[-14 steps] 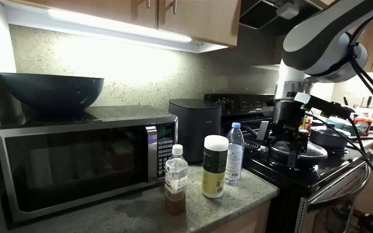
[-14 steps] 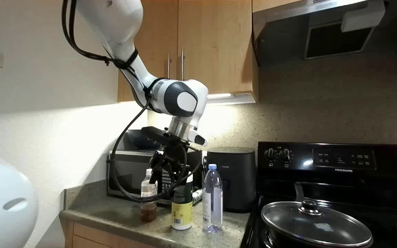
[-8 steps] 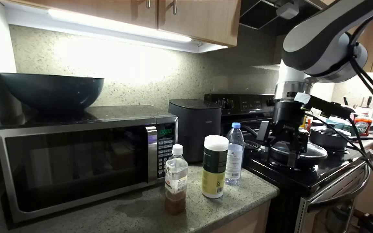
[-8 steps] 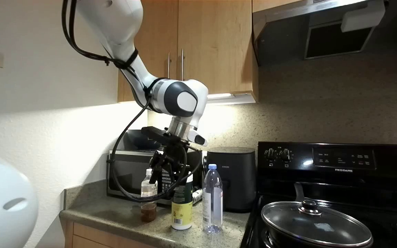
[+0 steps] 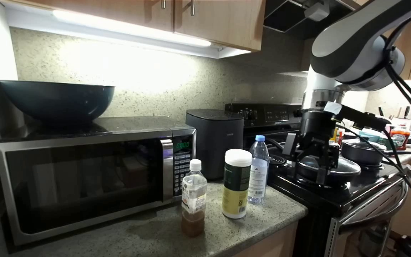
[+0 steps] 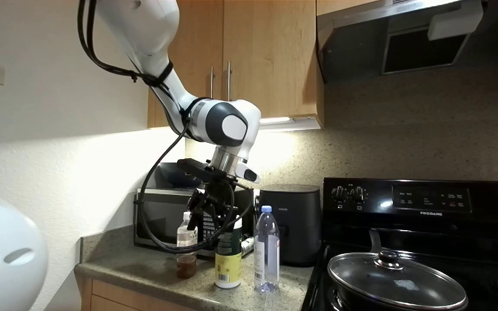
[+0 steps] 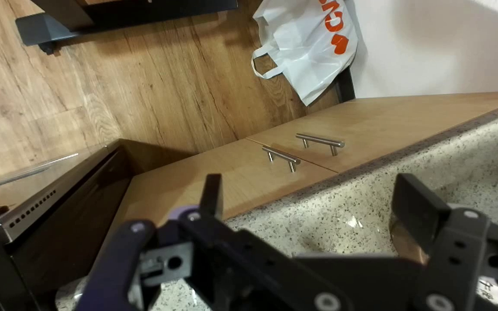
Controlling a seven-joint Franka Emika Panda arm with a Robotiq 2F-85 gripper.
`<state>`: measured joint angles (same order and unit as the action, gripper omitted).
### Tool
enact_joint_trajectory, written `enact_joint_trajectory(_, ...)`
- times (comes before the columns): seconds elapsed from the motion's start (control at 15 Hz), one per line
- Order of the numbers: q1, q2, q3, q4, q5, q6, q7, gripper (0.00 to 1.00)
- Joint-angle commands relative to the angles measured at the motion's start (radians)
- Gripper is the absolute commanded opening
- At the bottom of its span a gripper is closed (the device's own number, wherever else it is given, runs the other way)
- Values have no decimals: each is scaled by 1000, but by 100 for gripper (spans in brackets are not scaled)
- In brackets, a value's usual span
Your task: Pick up the bottle on the left and place it on top of the container in the middle
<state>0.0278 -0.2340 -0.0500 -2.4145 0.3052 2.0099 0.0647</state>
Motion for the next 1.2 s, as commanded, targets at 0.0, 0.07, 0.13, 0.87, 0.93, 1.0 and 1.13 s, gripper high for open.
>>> enact_joint_trajectory(0.0,4,-15,40,19,-20,17,8,100)
enact_joint_trajectory(0.07,11,-19,54,30,-27,23,11,100)
enact_joint_trajectory(0.13,17,-20,70,43,-34,26,14,100)
enact_joint_trajectory(0.87,74,-42,155,118,-76,46,2,100)
enact_joint_trajectory(0.93,74,-42,155,118,-77,46,2,100)
enact_joint_trajectory(1.0,74,-42,154,118,-77,46,2,100)
enact_joint_trajectory(1.13,82,-38,169,130,-81,65,16,100)
